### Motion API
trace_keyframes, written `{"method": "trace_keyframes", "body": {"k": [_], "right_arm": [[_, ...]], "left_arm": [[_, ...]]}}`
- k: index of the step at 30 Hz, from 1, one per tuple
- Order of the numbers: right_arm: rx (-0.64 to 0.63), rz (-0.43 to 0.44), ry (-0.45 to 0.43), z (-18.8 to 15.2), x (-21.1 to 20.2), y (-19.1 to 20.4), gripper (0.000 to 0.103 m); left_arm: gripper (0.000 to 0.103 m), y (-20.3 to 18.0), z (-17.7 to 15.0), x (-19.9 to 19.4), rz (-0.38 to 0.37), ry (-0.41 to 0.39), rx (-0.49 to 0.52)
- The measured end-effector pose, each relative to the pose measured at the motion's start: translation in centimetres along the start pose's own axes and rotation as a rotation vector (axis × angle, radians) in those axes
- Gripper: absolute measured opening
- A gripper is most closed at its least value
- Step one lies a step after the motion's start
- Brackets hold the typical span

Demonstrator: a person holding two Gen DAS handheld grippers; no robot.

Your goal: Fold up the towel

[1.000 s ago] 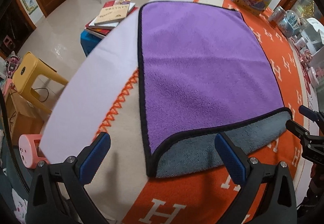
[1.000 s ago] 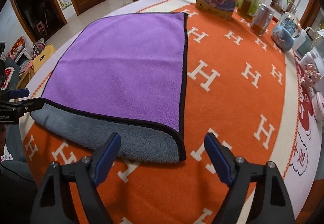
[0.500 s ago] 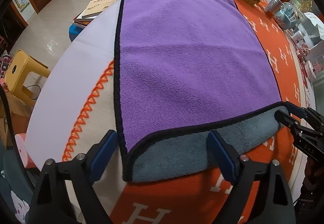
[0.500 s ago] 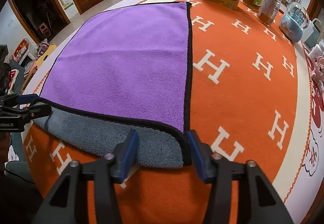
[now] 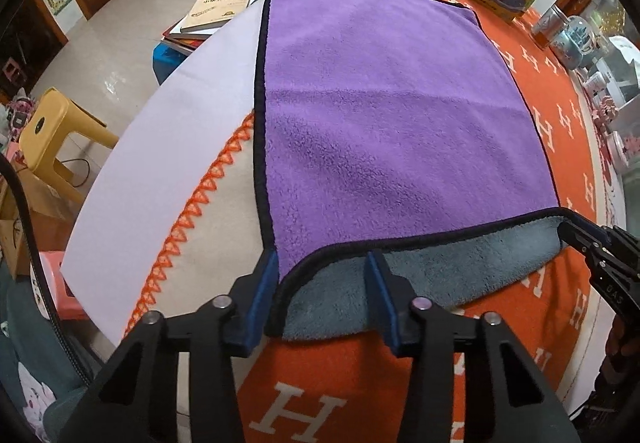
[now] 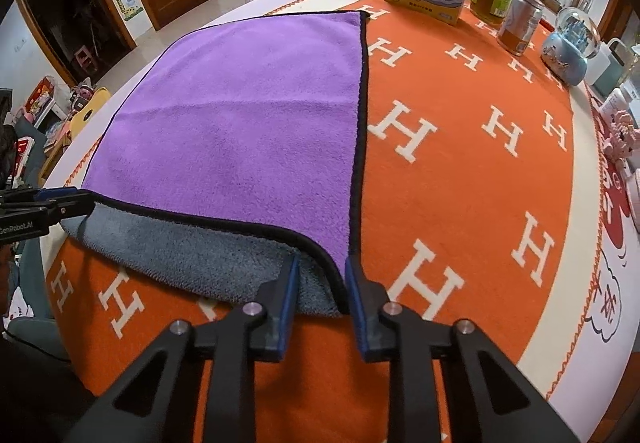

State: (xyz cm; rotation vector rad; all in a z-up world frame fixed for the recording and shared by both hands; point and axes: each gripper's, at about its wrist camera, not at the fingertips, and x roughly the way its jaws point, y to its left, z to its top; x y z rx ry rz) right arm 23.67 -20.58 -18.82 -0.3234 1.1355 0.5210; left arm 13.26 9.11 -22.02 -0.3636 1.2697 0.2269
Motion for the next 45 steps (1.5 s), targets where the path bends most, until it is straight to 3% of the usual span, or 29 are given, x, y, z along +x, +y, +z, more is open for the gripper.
{"method": "trace_keyframes", "body": {"k": [4, 6, 9, 29, 45], "right_arm": [[0.006, -0.006, -0.007, -0.2, -0.5, 0.0, 0.018], [0.003, -0.009, -0.011, -0.2, -0.6, 0.0, 0.013], [-0.002, -0.007, -0.021, -0.2, -0.8, 0.1, 0.008], [0.018, -0.014, -0.159, 1.8, -4.7, 0.2, 0.005], [0.029, -0.033, -0.405, 8.6, -9.3, 0.2, 0.005]], "left_arm": [[0.025, 0.2, -0.2, -0.3, 0.002, 0.002, 0.002], [0.012, 0.3, -0.2, -0.5, -0.002, 0.004, 0.000], [0.008, 0.6, -0.3, -0.8, -0.017, 0.004, -0.005], [0.005, 0.8, 1.7, -5.5, -0.066, -0.047, 0.064], [0.005, 1.1, 8.7, -13.3, -0.046, -0.283, 0.149]]}}
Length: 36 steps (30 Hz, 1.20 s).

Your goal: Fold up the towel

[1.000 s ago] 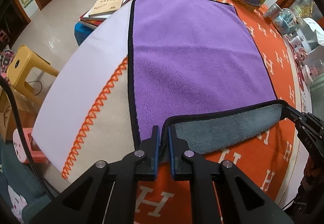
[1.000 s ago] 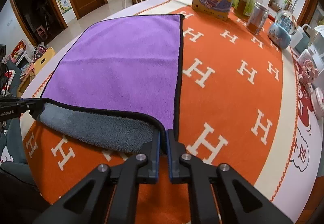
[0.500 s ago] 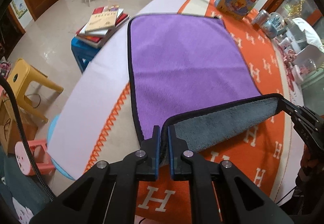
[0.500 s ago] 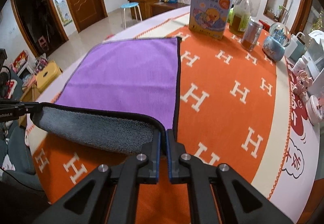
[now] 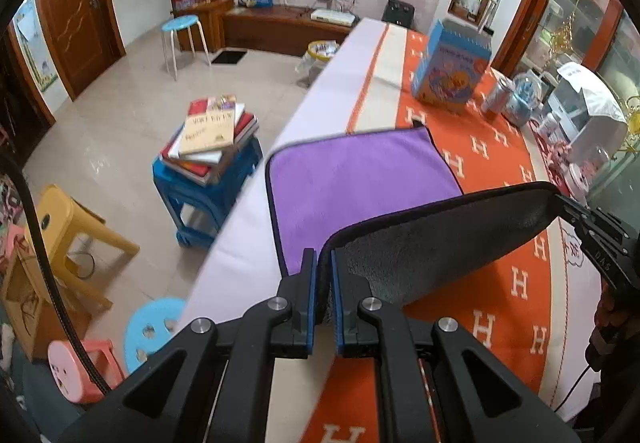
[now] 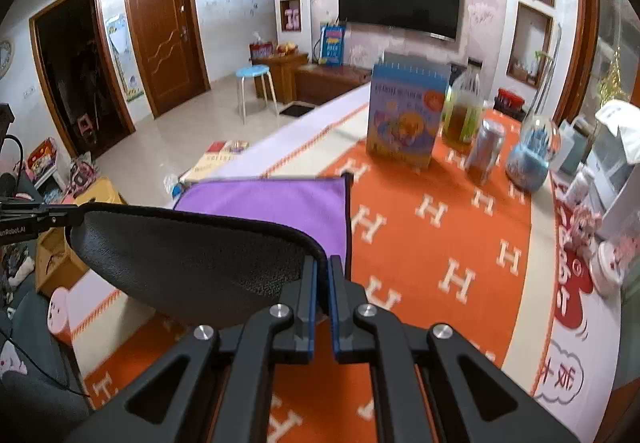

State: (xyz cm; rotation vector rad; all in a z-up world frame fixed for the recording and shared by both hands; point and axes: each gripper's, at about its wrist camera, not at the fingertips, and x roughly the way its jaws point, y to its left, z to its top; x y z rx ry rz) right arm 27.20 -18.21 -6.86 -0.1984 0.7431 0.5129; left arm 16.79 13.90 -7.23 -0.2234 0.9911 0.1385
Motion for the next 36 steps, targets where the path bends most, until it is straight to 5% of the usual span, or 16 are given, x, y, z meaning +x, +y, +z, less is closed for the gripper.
{"method": "trace_keyframes", "body": {"k": [17, 24, 33, 36], "right_arm": [[-0.078, -0.126, -0.155, 5.8, 7.0, 0.9, 0.005], [-0.155, -0.217, -0.153, 4.2, 13.0, 1.9, 0.005], [-0.140, -0.200, -0.087, 3.6, 17.7, 2.1, 0.008], [-0.125, -0.181, -0.067, 3.5, 18.4, 2.1, 0.013]], "left_arm": [[0.004, 1.4, 7.1, 3.7, 0.059, -0.235, -0.006], [0.004, 2.9, 7.7, 9.8, 0.075, -0.222, -0.069], [0.005, 5.0, 8.3, 15.9, 0.088, -0.151, -0.137], [0.017, 5.1, 8.0, 16.4, 0.107, -0.134, -0.152]]}}
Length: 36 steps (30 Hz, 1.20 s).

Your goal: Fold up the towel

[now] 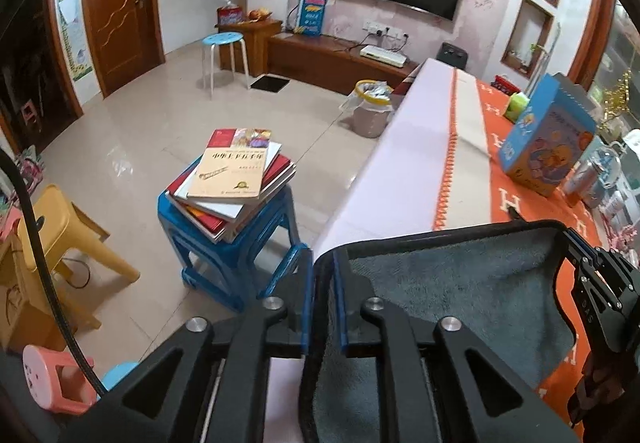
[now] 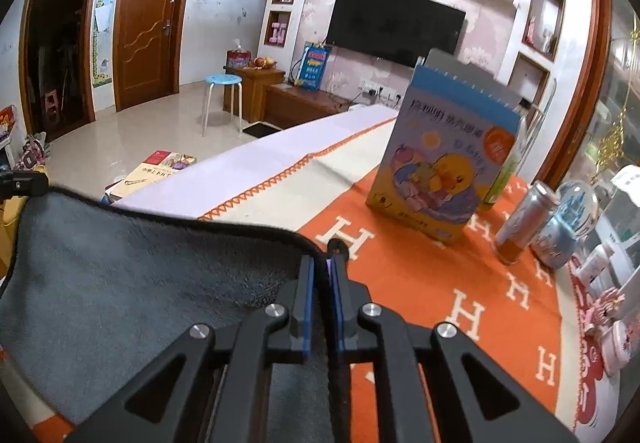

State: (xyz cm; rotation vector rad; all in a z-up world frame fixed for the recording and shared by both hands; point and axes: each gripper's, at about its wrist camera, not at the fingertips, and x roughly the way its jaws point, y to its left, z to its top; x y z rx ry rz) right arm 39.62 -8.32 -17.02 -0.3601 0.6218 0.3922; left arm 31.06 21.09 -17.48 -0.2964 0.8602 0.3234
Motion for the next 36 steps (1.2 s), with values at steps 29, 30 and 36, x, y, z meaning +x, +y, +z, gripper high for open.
{"method": "trace_keyframes", "body": {"k": [29, 30, 36], "right_arm": [[0.265, -0.030, 0.214, -11.8, -16.6, -0.4, 0.096], [0.276, -0.033, 0.221, -12.4, -17.4, -0.2, 0.098], [0.372, -0.061, 0.240, -14.7, -22.6, 1.2, 0.103]], "left_arm": [[0.081, 1.9, -8.8, -11.0, -0.035, 0.136, 0.044], [0.081, 2.0, -9.4, -11.6, -0.043, 0.142, 0.048], [0.082, 1.2, -12.7, -15.0, -0.137, 0.190, 0.126]]}}
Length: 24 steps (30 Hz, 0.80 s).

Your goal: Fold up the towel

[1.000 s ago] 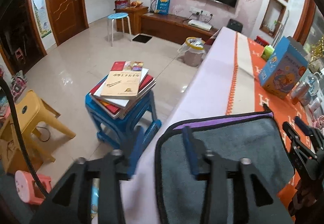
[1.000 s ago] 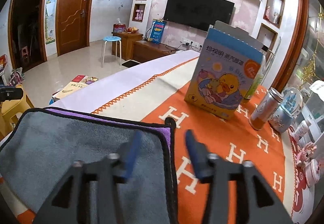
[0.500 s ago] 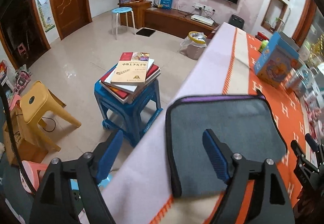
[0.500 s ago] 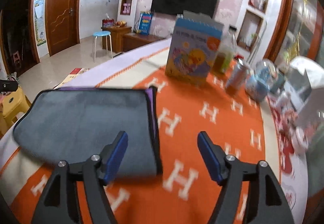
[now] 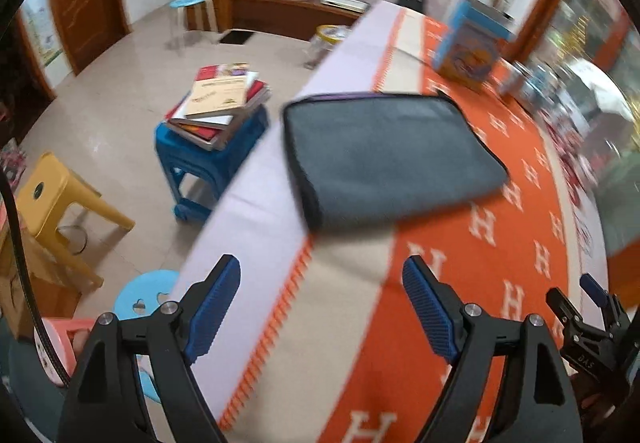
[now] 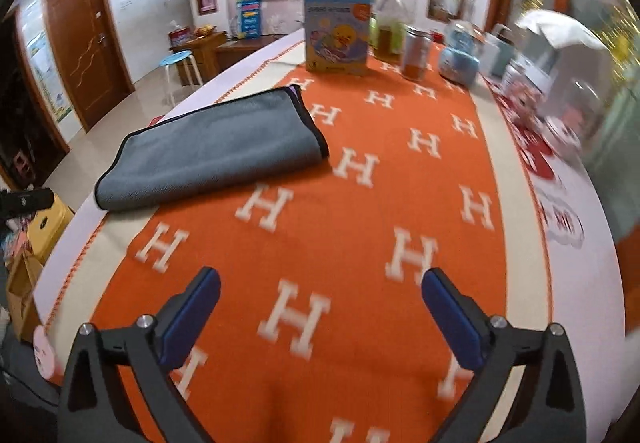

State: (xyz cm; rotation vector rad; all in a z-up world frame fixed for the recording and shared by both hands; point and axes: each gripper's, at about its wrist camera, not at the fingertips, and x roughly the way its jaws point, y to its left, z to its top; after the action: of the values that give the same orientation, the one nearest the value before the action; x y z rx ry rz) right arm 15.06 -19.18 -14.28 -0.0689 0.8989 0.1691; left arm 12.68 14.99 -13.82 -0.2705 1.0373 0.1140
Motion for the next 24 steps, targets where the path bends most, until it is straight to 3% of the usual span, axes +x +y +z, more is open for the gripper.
{"method": "trace_keyframes", "body": {"k": [12, 22, 24], "right_arm": [[0.199, -0.018, -0.005, -6.3, -8.0, -0.8, 0.103], [0.222, 0.027, 0.015, -6.8, -13.0, -2.5, 0.103], [0.211, 0.018, 0.021, -6.5, -14.1, -2.5, 0.103]], "left_arm": [[0.083, -8.2, -4.4, -4.6, -0.131, 0.025, 0.261], [0.083, -13.6, -5.8, -7.6, -0.157, 0.048, 0.343], [0.091, -14.3, -5.9, -8.7, -0.164, 0.048, 0.354]]}}
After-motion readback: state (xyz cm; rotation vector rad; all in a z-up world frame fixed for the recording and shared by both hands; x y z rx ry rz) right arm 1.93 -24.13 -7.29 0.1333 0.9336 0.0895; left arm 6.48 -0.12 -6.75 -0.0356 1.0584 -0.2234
